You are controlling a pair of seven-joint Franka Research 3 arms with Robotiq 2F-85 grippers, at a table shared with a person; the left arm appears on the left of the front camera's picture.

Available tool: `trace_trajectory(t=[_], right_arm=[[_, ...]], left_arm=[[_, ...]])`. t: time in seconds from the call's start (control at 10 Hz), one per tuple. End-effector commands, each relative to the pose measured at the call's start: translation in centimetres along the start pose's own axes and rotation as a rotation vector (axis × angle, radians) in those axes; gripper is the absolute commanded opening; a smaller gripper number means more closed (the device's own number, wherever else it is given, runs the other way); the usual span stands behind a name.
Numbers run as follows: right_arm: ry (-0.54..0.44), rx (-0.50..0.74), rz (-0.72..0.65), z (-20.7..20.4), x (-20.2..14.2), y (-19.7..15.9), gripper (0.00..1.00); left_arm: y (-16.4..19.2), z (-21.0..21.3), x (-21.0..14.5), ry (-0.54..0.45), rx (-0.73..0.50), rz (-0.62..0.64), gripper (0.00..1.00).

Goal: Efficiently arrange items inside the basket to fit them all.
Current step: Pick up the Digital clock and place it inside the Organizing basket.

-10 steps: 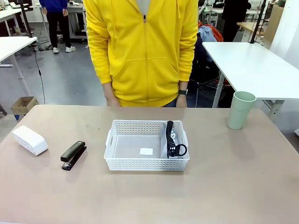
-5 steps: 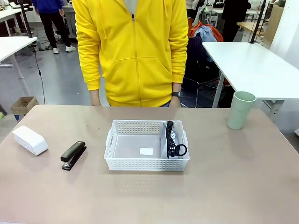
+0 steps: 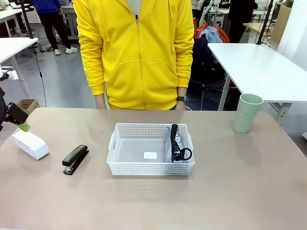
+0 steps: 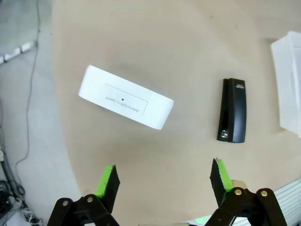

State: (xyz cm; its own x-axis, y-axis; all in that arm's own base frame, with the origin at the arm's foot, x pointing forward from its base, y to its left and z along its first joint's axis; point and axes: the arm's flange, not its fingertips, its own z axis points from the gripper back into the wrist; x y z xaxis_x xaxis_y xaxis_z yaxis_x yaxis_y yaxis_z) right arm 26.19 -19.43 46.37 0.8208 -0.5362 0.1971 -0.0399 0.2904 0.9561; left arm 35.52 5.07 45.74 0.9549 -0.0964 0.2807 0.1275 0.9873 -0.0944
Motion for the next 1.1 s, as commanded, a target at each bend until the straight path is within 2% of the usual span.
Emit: trace_trajectory(t=[0.0,0.3,0.4,0.5,0.8,1.0], right_arm=[[-0.009,0.019,0.028,0.0,0.4,0.1,1.0],[-0.009,0.019,0.028,0.0,0.4,0.1,1.0],[-0.009,0.019,0.028,0.0,0.4,0.1,1.0],[-0.009,0.019,0.028,0.0,0.4,0.1,1.0],[-0.009,0.019,0.028,0.0,0.4,0.1,1.0],[-0.009,0.019,0.028,0.0,0.4,0.1,1.0]], left_arm=[[0.2,1.2,-0.8,0.019,0.014,-0.051,1.0],[-0.1,0.5,-0.2,0.008,0.009,-0.023,1.0],[0.1,-0.6,0.5,0.067,0.02,0.007,1.0],[0.3,-1.3,1.0,0.086,-0.018,-0.01,1.0],[1.7,-3.9,2.4,0.061,-0.034,-0.034,1.0],[2.6,-5.0,3.0,0.095,-0.033,-0.006,1.0]])
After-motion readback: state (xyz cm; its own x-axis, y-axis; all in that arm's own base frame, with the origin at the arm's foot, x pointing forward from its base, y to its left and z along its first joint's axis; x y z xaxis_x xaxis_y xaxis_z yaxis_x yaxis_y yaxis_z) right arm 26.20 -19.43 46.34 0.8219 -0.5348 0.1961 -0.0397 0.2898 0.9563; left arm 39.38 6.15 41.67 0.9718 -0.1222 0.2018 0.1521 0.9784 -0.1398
